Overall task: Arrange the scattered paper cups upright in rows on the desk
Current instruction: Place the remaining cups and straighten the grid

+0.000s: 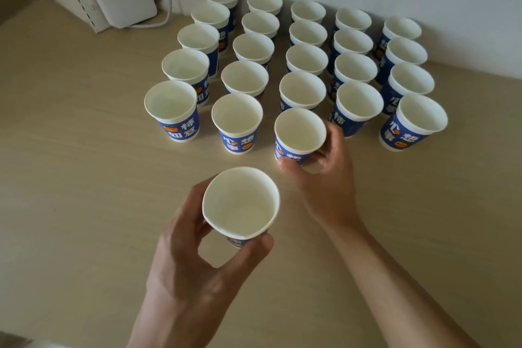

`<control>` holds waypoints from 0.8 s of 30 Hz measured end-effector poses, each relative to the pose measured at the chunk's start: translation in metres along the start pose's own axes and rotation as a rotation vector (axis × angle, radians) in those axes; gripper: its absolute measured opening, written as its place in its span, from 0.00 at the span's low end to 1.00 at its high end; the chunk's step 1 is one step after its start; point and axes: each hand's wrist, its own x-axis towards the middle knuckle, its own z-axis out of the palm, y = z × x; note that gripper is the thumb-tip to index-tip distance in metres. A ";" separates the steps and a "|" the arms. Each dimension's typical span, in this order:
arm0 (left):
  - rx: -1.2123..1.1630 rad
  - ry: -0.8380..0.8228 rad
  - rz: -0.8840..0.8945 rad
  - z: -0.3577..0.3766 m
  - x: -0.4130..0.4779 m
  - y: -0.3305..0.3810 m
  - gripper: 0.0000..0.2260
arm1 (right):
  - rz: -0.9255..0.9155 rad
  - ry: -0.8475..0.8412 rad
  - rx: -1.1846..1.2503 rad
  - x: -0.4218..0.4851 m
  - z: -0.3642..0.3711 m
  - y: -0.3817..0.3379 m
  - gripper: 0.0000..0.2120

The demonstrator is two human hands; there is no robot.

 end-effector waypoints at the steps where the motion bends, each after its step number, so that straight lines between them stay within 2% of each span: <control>1: 0.003 0.001 0.001 0.000 0.000 0.000 0.28 | -0.004 0.001 -0.003 0.000 0.001 0.001 0.27; 7: -0.001 -0.001 -0.001 -0.002 0.000 -0.002 0.28 | -0.014 0.001 -0.004 0.002 0.003 0.002 0.26; 12: 0.009 -0.011 0.020 0.000 -0.001 -0.002 0.28 | 0.000 -0.037 -0.019 0.002 0.001 0.002 0.30; 16: 0.024 -0.013 0.026 0.002 -0.002 0.000 0.28 | -0.029 -0.063 -0.203 -0.017 -0.015 -0.007 0.36; 20: 0.038 0.002 0.007 0.010 0.001 0.003 0.30 | -0.201 -0.074 -0.299 -0.051 -0.045 -0.024 0.32; 24: 0.074 -0.041 0.019 0.026 0.010 0.010 0.28 | -0.197 -0.063 -0.361 -0.070 -0.068 -0.038 0.30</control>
